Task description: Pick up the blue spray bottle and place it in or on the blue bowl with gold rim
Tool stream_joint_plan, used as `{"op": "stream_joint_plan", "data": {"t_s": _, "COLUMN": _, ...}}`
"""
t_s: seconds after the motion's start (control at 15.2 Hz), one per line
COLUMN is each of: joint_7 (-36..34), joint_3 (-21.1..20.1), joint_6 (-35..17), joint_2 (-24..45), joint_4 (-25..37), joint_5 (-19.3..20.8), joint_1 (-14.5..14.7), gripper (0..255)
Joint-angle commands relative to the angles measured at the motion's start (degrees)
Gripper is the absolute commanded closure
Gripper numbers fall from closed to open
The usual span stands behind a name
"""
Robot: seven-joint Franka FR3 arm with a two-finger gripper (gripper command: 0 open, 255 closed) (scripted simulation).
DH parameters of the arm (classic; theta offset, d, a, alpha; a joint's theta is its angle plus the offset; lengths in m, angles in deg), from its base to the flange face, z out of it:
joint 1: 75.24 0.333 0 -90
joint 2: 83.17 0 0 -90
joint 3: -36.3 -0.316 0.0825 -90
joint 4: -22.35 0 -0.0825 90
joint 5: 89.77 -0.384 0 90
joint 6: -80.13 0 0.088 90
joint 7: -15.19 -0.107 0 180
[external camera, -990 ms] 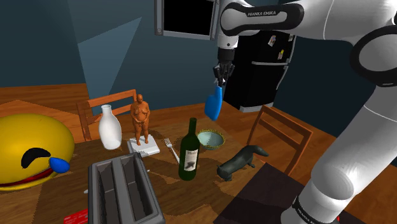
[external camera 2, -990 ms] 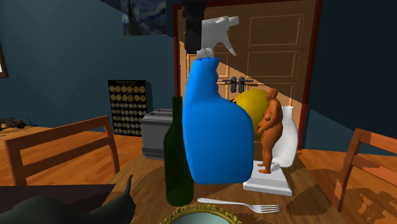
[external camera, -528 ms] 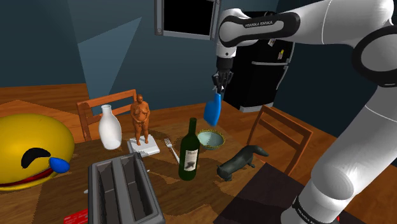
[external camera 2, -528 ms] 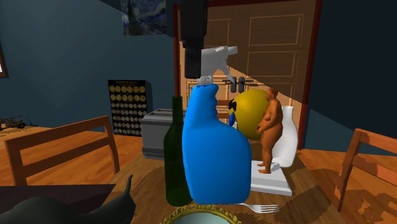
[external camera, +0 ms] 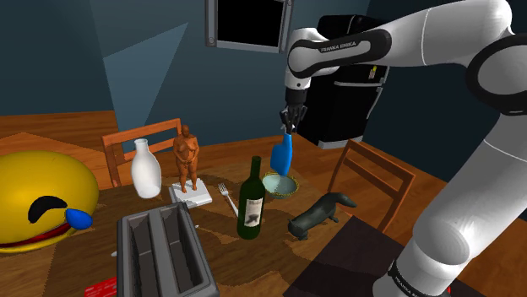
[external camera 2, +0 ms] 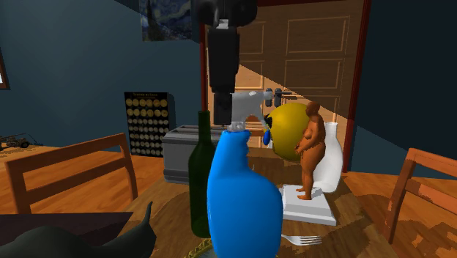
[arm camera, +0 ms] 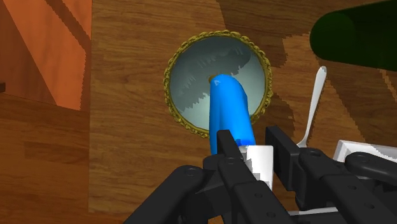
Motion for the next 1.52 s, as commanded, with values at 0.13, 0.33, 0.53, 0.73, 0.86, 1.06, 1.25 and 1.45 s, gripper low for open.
{"op": "stream_joint_plan", "data": {"t_s": 0.13, "joint_7": -0.2, "joint_3": 0.0, "joint_6": -3.2, "joint_2": 0.2, "joint_4": -2.9, "joint_5": 0.1, "joint_1": 0.0, "gripper": 255}}
{"op": "stream_joint_plan", "data": {"t_s": 0.33, "joint_7": -0.4, "joint_3": 0.0, "joint_6": -5.4, "joint_2": 0.6, "joint_4": -4.8, "joint_5": 0.2, "joint_1": 0.0, "gripper": 255}}
{"op": "stream_joint_plan", "data": {"t_s": 0.53, "joint_7": -0.4, "joint_3": 0.0, "joint_6": -5.4, "joint_2": 0.6, "joint_4": -4.8, "joint_5": 0.2, "joint_1": 0.0, "gripper": 255}}
{"op": "stream_joint_plan", "data": {"t_s": 0.73, "joint_7": -0.4, "joint_3": 0.0, "joint_6": -5.4, "joint_2": 0.6, "joint_4": -4.8, "joint_5": 0.2, "joint_1": 0.0, "gripper": 255}}
{"op": "stream_joint_plan", "data": {"t_s": 0.86, "joint_7": -0.4, "joint_3": 0.0, "joint_6": -5.4, "joint_2": 0.6, "joint_4": -4.8, "joint_5": 0.2, "joint_1": 0.0, "gripper": 255}}
{"op": "stream_joint_plan", "data": {"t_s": 1.06, "joint_7": -0.4, "joint_3": 0.0, "joint_6": -5.4, "joint_2": 0.6, "joint_4": -4.8, "joint_5": 0.2, "joint_1": 0.0, "gripper": 0}}
{"op": "stream_joint_plan", "data": {"t_s": 1.25, "joint_7": -0.4, "joint_3": 0.0, "joint_6": -5.4, "joint_2": 0.6, "joint_4": -4.8, "joint_5": 0.2, "joint_1": 0.0, "gripper": 0}}
{"op": "stream_joint_plan", "data": {"t_s": 1.45, "joint_7": -0.3, "joint_3": -0.2, "joint_6": 0.3, "joint_2": 0.0, "joint_4": 0.3, "joint_5": 0.0, "joint_1": 0.1, "gripper": 0}}
